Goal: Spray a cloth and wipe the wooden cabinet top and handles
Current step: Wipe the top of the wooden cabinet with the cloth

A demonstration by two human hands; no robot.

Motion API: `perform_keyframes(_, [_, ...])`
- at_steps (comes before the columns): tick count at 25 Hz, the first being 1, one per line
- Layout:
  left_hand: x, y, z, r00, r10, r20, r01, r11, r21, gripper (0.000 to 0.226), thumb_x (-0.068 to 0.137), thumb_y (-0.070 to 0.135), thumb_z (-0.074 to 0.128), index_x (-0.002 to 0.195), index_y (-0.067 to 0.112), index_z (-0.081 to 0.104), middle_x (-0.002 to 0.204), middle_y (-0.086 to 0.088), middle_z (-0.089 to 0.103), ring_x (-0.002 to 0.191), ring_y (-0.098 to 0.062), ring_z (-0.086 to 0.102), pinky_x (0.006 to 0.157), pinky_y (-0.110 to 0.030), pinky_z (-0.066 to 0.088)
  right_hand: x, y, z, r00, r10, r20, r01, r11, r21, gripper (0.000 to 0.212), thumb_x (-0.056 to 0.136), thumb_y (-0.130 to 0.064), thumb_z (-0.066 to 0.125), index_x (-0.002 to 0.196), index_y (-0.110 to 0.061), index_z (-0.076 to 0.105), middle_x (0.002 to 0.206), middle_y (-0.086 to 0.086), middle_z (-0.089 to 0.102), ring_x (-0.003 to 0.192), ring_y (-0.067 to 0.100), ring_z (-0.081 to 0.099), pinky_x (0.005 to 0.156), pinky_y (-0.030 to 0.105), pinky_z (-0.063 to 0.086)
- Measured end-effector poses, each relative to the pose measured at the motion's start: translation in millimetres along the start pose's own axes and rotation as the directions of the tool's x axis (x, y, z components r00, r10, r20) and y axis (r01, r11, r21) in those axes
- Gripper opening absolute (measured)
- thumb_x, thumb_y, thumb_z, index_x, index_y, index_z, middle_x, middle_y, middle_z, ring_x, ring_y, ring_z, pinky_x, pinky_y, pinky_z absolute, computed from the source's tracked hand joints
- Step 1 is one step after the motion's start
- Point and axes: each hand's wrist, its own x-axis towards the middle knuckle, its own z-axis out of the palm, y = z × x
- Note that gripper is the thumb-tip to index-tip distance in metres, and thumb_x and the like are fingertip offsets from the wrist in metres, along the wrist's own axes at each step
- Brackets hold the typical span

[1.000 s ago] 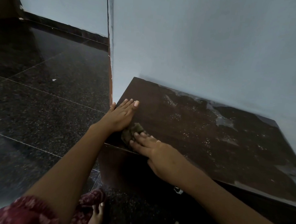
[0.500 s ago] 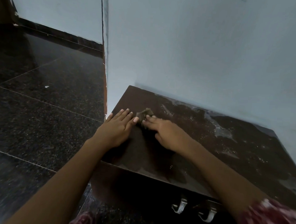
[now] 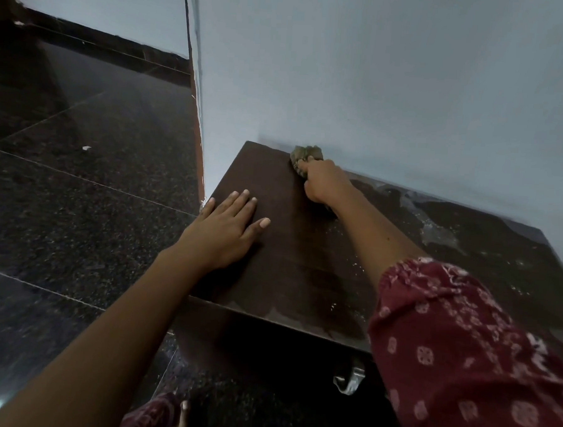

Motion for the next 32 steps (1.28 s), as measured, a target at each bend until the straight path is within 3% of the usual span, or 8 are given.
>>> perform_keyframes(7, [-1.8, 3.7, -5.1, 1.0, -0.016, 0.001, 0.016, 1.0, 0.011, 0.061, 0.097, 0.047, 0.015, 0.15, 0.017, 0.01, 0.161, 0.0, 0.0, 0.148, -0.012, -0.004, 0.119, -0.039, -0.006, -92.6, -14.3, 10.6, 0.995, -0.071, 0.069, 0.068, 0.997, 0.039, 0.062, 0.094, -0.003, 0.037, 0.149, -0.02, 0.015, 0.16, 0.005, 0.01, 0.144, 0.028, 0.019, 0.115, 0.041, 0.023])
perform_keyframes(15, [-4.2, 17.3, -5.9, 0.999, 0.038, -0.023, -0.04, 0.993, -0.109, 0.056, 0.099, 0.041, 0.02, 0.149, 0.014, 0.017, 0.16, -0.003, 0.007, 0.148, -0.016, 0.001, 0.119, -0.041, -0.003, -197.9, -11.0, 29.0, 0.93, -0.365, 0.049, 0.347, 0.913, 0.215, 0.067, 0.087, 0.003, 0.039, 0.147, -0.022, 0.022, 0.16, 0.001, 0.01, 0.147, 0.018, 0.009, 0.12, 0.03, 0.012])
perform_keyframes(19, [-7.0, 26.2, -4.4, 0.992, 0.111, 0.055, -0.111, 0.994, -0.002, 0.065, 0.095, 0.042, 0.038, 0.149, 0.014, 0.014, 0.16, -0.005, 0.004, 0.148, -0.019, 0.001, 0.12, -0.041, 0.001, -223.0, 17.4, 29.5, 0.875, -0.477, 0.081, 0.452, 0.865, 0.217, 0.067, 0.088, 0.003, 0.039, 0.147, -0.024, 0.022, 0.159, -0.005, 0.011, 0.147, 0.011, 0.005, 0.117, 0.021, 0.006])
perform_keyframes(25, [-3.9, 27.0, -2.7, 0.993, 0.109, 0.038, -0.111, 0.993, 0.043, 0.068, 0.094, 0.043, 0.04, 0.15, 0.016, 0.012, 0.161, -0.003, 0.003, 0.148, -0.018, 0.002, 0.12, -0.039, 0.003, -194.0, 43.9, 29.9, 0.92, -0.385, 0.064, 0.367, 0.91, 0.194, 0.067, 0.087, 0.002, 0.042, 0.145, -0.028, 0.026, 0.158, -0.009, 0.015, 0.146, 0.008, 0.01, 0.12, 0.031, 0.017])
perform_keyframes(32, [2.6, 29.7, -2.3, 0.994, 0.108, 0.016, -0.11, 0.99, 0.089, 0.065, 0.094, 0.045, 0.038, 0.15, 0.022, 0.013, 0.161, -0.001, 0.004, 0.148, -0.016, 0.003, 0.12, -0.038, 0.005, -81.4, 47.2, 22.2, 0.978, -0.209, -0.01, 0.207, 0.96, 0.188, 0.061, 0.089, -0.002, 0.043, 0.143, -0.029, 0.033, 0.157, -0.004, 0.022, 0.144, 0.021, 0.024, 0.118, 0.046, 0.022])
